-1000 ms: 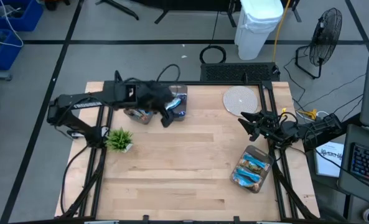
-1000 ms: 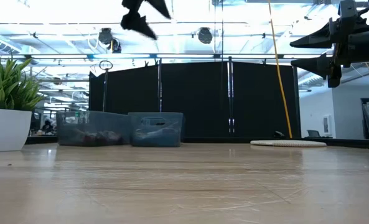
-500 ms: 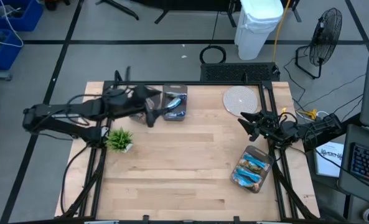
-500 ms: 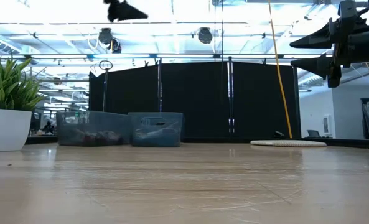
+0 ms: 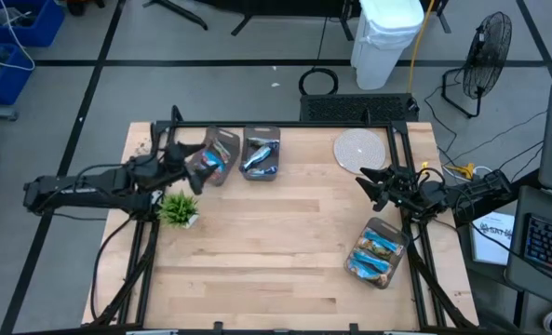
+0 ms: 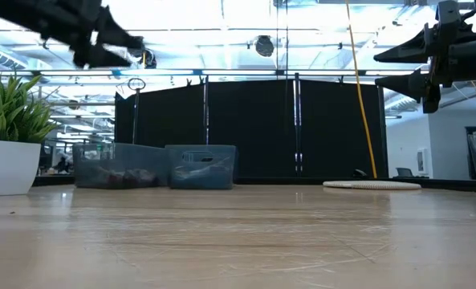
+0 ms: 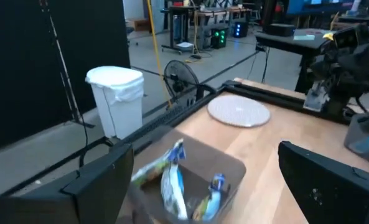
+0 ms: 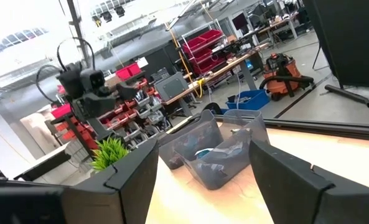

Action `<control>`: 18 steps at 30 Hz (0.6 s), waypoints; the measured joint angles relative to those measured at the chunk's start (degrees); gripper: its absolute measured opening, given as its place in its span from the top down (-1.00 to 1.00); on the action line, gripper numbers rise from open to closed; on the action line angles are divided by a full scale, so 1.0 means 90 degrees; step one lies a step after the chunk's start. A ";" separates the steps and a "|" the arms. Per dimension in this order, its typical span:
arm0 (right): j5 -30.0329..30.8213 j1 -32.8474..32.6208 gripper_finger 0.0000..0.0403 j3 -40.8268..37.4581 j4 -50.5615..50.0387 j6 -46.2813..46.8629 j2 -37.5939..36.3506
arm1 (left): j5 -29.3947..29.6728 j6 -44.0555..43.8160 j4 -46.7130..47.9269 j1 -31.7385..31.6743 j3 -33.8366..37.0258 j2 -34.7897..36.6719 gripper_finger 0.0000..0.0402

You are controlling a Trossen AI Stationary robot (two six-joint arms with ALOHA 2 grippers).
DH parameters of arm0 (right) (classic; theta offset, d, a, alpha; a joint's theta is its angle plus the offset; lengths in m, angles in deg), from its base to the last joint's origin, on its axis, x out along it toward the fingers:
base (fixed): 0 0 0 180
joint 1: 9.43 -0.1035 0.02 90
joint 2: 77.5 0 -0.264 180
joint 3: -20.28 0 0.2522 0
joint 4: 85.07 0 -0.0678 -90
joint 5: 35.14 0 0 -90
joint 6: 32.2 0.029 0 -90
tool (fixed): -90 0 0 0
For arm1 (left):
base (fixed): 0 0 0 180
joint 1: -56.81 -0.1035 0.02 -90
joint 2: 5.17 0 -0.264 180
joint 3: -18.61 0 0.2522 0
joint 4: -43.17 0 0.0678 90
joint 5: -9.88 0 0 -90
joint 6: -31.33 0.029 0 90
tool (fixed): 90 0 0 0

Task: Pick and place Granola Bars by type
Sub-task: Return to Home Position

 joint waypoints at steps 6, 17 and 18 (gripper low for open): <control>0.0000 0.0001 -0.20 -0.0001 0.0002 0.0000 0.0000 | -0.0354 -0.0464 -0.0021 0.0000 0.0857 0.0969 -0.98; 0.0000 0.0000 -0.20 -0.0001 0.0000 -0.0001 0.0000 | -0.1273 -0.0043 -0.0182 0.0000 0.1832 0.2172 -0.98; 0.0000 0.0000 -0.20 -0.0001 0.0000 0.0001 0.0000 | -0.1430 -0.0022 -0.0175 0.0000 0.1914 0.2239 -0.98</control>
